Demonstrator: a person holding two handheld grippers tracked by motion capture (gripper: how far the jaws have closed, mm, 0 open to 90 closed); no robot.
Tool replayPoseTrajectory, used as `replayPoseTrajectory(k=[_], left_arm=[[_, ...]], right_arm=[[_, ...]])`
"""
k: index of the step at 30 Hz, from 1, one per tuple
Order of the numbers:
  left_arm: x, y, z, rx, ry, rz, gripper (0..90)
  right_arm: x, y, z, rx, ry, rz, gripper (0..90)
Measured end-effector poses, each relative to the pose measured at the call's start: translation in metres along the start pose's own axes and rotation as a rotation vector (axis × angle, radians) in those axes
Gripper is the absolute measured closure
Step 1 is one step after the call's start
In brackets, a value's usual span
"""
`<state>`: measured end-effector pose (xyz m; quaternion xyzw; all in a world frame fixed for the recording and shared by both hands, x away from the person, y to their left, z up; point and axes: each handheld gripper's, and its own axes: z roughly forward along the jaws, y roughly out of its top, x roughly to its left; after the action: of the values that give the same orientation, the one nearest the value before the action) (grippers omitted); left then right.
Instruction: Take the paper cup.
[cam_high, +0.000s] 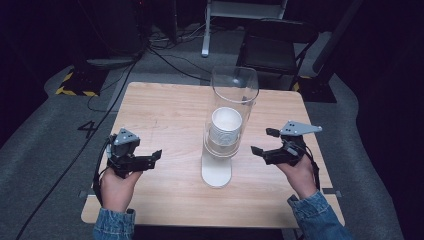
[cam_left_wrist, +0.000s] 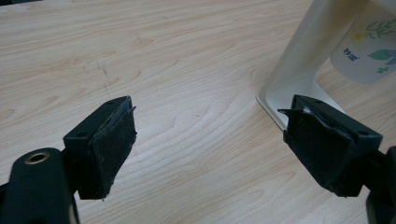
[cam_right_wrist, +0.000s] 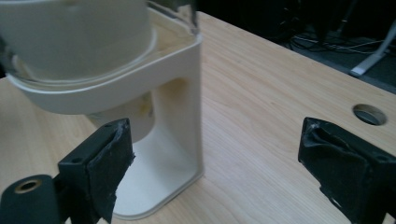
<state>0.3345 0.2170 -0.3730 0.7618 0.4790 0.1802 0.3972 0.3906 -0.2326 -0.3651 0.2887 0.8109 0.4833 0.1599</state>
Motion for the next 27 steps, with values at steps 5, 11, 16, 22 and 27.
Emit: replayPoseTrajectory(k=[5,11,16,22,27], left_arm=[[-0.001,0.0,0.002,0.005,-0.007,0.001,16.6],[-0.001,-0.001,0.003,0.014,-0.015,0.001,16.6],[-0.004,-0.001,0.005,0.017,-0.015,0.006,16.6],[-0.003,-0.002,0.007,0.025,-0.011,0.007,16.7],[-0.005,-0.003,0.011,0.035,-0.013,0.006,16.7]], right_arm=[[0.013,0.001,0.011,0.012,0.071,-0.005,9.5],[0.025,0.0,0.027,0.037,0.119,-0.022,7.0],[0.037,-0.002,0.044,0.045,0.174,-0.041,4.1],[0.041,-0.004,0.064,0.027,0.211,-0.051,4.2],[0.043,-0.006,0.076,0.008,0.218,-0.054,5.6]])
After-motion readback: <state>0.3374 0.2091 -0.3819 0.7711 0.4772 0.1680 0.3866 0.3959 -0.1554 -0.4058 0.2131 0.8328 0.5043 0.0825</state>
